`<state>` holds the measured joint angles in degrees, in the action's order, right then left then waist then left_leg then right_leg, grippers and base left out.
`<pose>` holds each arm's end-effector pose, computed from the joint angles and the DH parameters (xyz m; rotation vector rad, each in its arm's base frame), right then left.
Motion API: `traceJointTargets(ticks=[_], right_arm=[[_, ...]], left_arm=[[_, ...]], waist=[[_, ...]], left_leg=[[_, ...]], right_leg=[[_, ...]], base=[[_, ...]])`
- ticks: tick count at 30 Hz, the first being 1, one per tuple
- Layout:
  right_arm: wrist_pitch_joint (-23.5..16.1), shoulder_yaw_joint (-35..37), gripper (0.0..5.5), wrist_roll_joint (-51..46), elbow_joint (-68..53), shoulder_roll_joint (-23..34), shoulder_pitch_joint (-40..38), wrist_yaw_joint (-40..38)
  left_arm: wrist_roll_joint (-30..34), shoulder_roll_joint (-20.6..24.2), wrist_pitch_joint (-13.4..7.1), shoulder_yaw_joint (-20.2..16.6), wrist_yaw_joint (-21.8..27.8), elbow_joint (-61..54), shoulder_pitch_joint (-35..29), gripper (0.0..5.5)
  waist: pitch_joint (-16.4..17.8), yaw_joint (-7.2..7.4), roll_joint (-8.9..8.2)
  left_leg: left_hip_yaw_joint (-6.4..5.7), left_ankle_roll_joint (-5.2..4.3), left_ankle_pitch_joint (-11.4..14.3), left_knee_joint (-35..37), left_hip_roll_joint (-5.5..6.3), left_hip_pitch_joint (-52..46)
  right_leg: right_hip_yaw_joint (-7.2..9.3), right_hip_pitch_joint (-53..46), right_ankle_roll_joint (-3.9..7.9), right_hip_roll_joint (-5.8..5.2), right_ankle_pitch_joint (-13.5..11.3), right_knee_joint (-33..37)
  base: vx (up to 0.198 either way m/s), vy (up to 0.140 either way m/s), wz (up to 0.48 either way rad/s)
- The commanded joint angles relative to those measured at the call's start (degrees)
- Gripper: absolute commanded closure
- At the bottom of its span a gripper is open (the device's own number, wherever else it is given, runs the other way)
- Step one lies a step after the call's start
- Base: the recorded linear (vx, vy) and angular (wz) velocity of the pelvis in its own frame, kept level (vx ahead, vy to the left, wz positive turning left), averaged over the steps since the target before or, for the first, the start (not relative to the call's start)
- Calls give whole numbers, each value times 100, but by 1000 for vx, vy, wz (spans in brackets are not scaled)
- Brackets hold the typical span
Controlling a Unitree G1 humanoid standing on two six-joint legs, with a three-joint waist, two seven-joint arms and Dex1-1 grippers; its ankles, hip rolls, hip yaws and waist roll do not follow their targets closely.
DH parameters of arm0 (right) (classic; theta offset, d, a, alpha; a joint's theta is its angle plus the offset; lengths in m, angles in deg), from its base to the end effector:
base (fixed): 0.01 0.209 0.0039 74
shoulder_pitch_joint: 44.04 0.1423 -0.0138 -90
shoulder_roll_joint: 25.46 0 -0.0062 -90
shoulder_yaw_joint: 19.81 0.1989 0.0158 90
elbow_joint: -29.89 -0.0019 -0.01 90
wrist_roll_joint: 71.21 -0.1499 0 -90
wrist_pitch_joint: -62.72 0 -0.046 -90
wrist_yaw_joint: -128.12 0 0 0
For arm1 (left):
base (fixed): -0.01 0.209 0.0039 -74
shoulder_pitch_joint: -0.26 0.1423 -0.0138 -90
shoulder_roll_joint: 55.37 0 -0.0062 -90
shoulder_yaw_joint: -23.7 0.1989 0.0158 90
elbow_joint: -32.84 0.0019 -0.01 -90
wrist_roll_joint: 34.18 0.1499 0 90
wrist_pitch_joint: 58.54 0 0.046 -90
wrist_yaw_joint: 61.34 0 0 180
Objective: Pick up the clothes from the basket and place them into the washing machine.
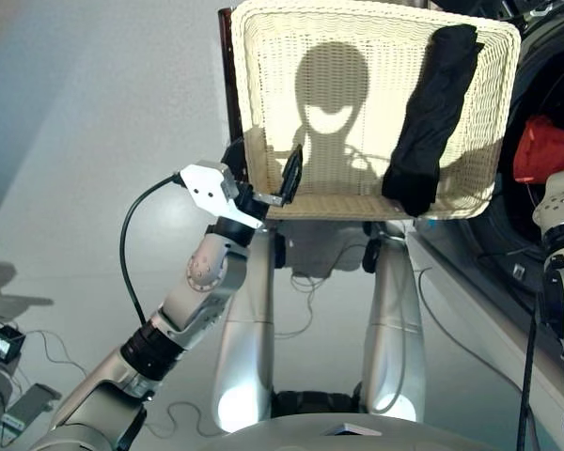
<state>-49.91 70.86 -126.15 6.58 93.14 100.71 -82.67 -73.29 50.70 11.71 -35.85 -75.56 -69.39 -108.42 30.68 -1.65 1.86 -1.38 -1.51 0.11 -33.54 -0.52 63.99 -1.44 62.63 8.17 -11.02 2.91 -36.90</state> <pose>0.3282 -0.3616 0.1913 0.4634 -0.3829 -1.0812 0.2364 0.1307 0.1220 -0.2526 -0.4572 -0.4026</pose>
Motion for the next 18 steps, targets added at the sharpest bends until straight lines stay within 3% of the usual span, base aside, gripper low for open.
traceJointTargets(ticks=[1, 5, 10, 11, 12, 18], right_arm=[[-655, -5, 550, 179, -483, 966, -87, -240], [-870, 122, 550, 90, -539, 1115, -74, -250], [-838, 182, 550, -131, -240, 1212, -32, -89], [-820, 191, 384, -172, -188, 1195, -44, -64], [-802, 190, 0, -197, -155, 1179, -65, -30], [-693, 140, 0, -286, -28, 1005, -175, 120]], left_arm=[[341, -82, -385, -102, -21, -810, 190, 0], [286, -18, -410, -85, 4, -775, 131, 0], [155, 64, -423, -31, 121, -740, 109, 0], [151, 72, -419, -15, 114, -728, 86, 0], [153, 76, -420, -16, 112, -717, 74, 0], [132, 83, -408, 5, 101, -715, 13, 0]], waist=[[-89, 49, 212], [-89, 34, 260], [-89, 18, 294], [-89, 18, 298], [-89, 13, 301], [-89, 14, 302]], left_leg=[[248, -278, 476, -224, -117, -246], [261, -278, 489, -231, -112, -228], [278, -279, 477, -185, -122, -289], [282, -276, 476, -178, -121, -303], [286, -272, 474, -173, -121, -315], [308, -258, 457, -81, -110, -434]], right_leg=[[-79, 120, -244, 262, 82, -162], [-86, 166, -236, 262, 118, -219], [-85, 131, -234, 263, 138, -216], [-85, 119, -235, 266, 138, -213], [-88, 107, -235, 271, 138, -207], [-85, 10, -228, 269, 113, -132]], base=[[0, 0, 0], [0, 0, 0], [0, 0, 0], [0, 0, 0], [0, 0, 0], [0, 0, 0]])
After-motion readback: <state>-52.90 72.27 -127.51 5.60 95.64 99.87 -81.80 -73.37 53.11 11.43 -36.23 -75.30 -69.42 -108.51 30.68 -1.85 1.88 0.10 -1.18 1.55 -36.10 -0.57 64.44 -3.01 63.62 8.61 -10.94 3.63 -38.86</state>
